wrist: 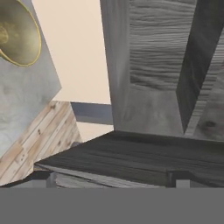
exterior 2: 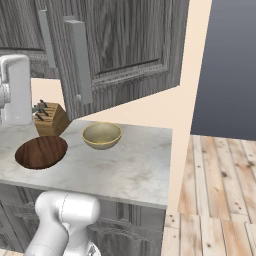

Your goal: Open the cabinet. Pick the bowls from the counter and place them in the cabinet. Then close the cabinet.

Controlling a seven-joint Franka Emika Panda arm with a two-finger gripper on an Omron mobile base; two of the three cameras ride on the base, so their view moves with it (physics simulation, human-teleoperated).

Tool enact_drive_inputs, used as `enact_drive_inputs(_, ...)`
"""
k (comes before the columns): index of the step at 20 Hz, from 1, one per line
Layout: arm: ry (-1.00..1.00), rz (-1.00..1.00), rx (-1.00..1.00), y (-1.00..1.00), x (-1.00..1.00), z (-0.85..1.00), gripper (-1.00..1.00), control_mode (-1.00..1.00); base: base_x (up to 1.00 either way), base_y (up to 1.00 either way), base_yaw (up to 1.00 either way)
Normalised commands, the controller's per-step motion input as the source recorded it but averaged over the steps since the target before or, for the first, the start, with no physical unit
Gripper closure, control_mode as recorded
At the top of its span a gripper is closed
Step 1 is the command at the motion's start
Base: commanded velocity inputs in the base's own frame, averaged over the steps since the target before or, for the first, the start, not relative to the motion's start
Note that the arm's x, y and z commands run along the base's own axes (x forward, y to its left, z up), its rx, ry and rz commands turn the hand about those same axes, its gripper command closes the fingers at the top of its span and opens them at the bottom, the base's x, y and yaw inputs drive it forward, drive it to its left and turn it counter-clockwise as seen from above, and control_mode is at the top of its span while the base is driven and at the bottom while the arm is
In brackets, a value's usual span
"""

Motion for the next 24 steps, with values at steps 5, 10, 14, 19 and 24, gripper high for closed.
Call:
enact_drive_inputs(5, 0.01, 0.0, 0.0, -0.1, 0.26, -0.08, -1.0, -1.0, 0.0, 0.0, 0.0)
enact_drive_inputs(10, 0.01, 0.0, 0.0, -0.14, 0.17, -0.02, -1.0, -1.0, 0.0, 0.0, 0.0)
enact_drive_inputs(14, 0.02, 0.0, 0.0, -0.13, 0.21, -0.01, -1.0, -1.0, 0.0, 0.0, 0.0)
enact_drive_inputs(19, 0.06, 0.0, 0.0, -0.07, 0.39, -0.06, -1.0, -1.0, 0.0, 0.0, 0.0)
enact_drive_inputs(24, 0.07, 0.0, 0.0, -0.1, 0.31, -0.03, -1.0, -1.0, 0.0, 0.0, 0.0)
